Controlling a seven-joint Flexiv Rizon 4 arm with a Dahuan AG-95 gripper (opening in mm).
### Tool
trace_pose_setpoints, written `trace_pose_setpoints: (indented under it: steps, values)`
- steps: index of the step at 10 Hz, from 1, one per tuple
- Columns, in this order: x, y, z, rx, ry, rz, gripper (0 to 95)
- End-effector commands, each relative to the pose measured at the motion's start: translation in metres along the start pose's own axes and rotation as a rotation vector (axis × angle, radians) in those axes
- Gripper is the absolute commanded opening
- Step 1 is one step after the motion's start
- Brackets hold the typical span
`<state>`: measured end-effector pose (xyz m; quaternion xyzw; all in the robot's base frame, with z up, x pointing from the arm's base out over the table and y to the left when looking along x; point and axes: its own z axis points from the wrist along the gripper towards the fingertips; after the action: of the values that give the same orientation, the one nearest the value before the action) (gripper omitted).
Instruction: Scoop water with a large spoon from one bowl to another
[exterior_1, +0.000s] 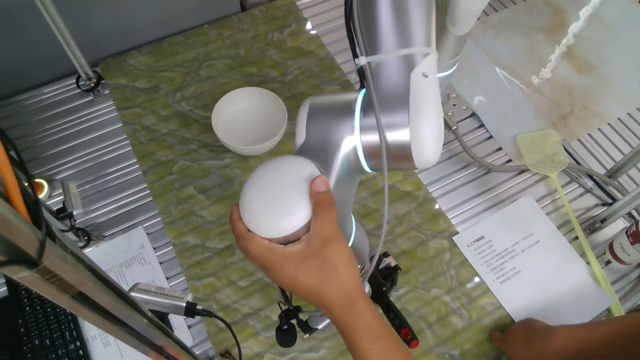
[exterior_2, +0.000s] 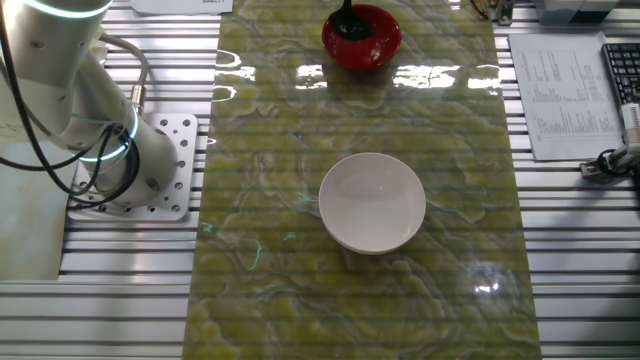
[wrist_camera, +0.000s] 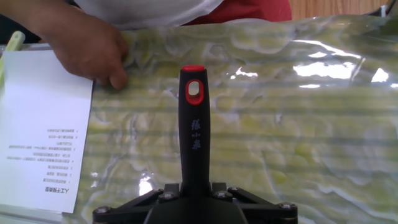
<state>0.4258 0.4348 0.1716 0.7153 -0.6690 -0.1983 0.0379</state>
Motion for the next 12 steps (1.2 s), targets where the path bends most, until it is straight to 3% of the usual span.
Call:
trace_pose_setpoints:
  steps: [1, 12]
  values:
    - [-0.0007, 0.0012, -0.0143, -0.002, 0.006, -0.001, 0.0]
    - [-0.0011, -0.0003, -0.0128, -0.030, 0.019, 0.000, 0.0]
